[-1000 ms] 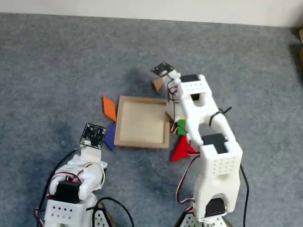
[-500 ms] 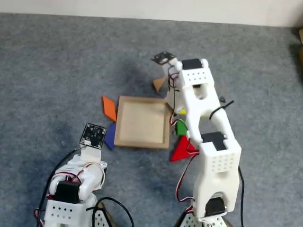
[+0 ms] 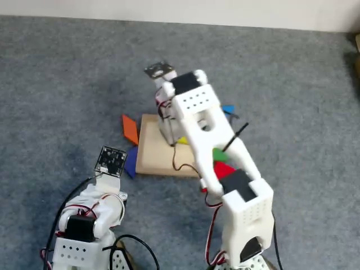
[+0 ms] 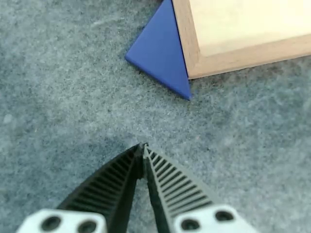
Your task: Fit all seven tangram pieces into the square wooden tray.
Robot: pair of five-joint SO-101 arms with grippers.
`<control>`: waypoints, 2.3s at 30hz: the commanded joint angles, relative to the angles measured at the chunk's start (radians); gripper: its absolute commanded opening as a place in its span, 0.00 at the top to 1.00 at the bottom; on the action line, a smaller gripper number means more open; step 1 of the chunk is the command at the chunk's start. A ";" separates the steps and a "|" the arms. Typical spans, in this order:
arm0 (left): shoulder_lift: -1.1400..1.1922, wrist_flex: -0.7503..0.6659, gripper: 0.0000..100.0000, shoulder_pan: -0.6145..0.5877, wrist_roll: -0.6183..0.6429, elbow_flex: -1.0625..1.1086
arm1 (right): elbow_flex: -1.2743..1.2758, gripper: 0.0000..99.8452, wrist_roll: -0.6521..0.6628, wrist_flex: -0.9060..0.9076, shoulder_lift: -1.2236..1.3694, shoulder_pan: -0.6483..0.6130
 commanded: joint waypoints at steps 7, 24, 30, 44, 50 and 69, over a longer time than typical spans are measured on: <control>-0.033 0.005 0.99 -0.008 -0.008 0.019 | 0.007 0.82 -0.470 -0.236 0.058 -0.038; -0.033 0.005 0.99 -0.008 -0.008 0.019 | -0.001 0.71 -0.551 -0.294 0.228 0.030; -0.033 0.005 0.99 -0.008 -0.008 0.019 | 0.004 0.69 -0.525 -0.294 0.228 0.031; -0.033 0.005 0.99 -0.008 -0.008 0.019 | -0.070 0.70 -0.416 -0.171 0.173 0.008; -0.033 0.005 0.99 -0.008 -0.008 0.019 | -0.068 0.81 -0.304 -0.260 0.174 0.013; -0.033 0.005 0.99 -0.008 -0.008 0.019 | 0.002 0.87 -0.272 0.073 -0.151 0.015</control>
